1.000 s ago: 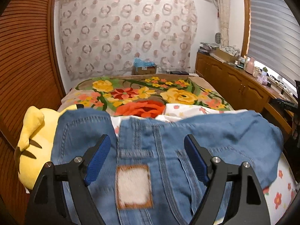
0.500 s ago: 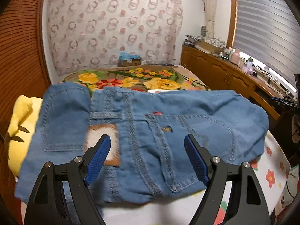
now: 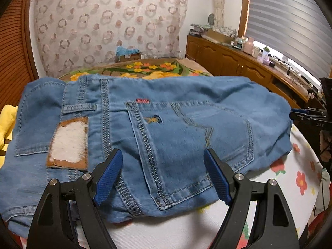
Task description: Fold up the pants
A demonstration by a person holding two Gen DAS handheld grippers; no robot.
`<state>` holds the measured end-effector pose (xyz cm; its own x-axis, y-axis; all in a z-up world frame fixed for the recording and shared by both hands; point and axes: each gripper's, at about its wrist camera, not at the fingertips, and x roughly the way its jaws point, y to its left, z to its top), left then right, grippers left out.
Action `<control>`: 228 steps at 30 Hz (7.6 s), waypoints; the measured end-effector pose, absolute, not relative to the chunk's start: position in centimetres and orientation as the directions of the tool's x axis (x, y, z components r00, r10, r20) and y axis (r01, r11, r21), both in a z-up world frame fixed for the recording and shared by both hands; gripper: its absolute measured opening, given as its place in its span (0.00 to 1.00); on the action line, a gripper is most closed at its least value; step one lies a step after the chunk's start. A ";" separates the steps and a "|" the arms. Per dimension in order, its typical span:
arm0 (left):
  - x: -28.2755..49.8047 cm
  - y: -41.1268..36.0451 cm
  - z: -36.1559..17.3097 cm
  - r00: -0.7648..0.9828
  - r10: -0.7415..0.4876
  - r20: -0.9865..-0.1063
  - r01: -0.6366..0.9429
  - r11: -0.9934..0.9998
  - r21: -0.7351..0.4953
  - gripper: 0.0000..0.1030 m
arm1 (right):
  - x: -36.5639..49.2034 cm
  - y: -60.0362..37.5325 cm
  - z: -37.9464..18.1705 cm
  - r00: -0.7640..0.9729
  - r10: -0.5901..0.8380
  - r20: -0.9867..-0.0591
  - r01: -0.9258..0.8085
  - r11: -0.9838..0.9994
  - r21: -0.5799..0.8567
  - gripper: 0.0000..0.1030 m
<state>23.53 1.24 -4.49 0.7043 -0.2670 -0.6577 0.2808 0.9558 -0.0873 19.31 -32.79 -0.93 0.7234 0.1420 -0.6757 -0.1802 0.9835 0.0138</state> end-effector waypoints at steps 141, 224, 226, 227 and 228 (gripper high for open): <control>27.3 -4.9 -3.8 0.627 -0.334 -0.704 0.345 0.929 -0.133 0.68 | 26.2 -27.1 -1.2 0.654 0.388 -0.650 -0.375 0.912 0.167 0.41; 22.0 10.1 -2.0 0.767 -0.254 -0.589 0.181 0.967 -0.181 0.46 | 27.6 -17.6 8.4 0.756 0.394 -0.523 -0.505 0.859 -0.083 0.37; 22.5 9.7 -2.4 0.757 -0.249 -0.604 0.182 0.968 -0.171 0.45 | 26.5 -19.0 8.0 0.765 0.363 -0.532 -0.477 0.875 -0.087 0.38; 22.8 9.5 -2.6 0.752 -0.245 -0.612 0.180 0.969 -0.166 0.45 | 26.1 -19.6 7.7 0.766 0.352 -0.538 -0.465 0.881 -0.085 0.39; 23.2 9.3 -3.0 0.745 -0.239 -0.623 0.177 0.971 -0.160 0.45 | 25.7 -20.2 7.4 0.766 0.344 -0.543 -0.454 0.888 -0.079 0.40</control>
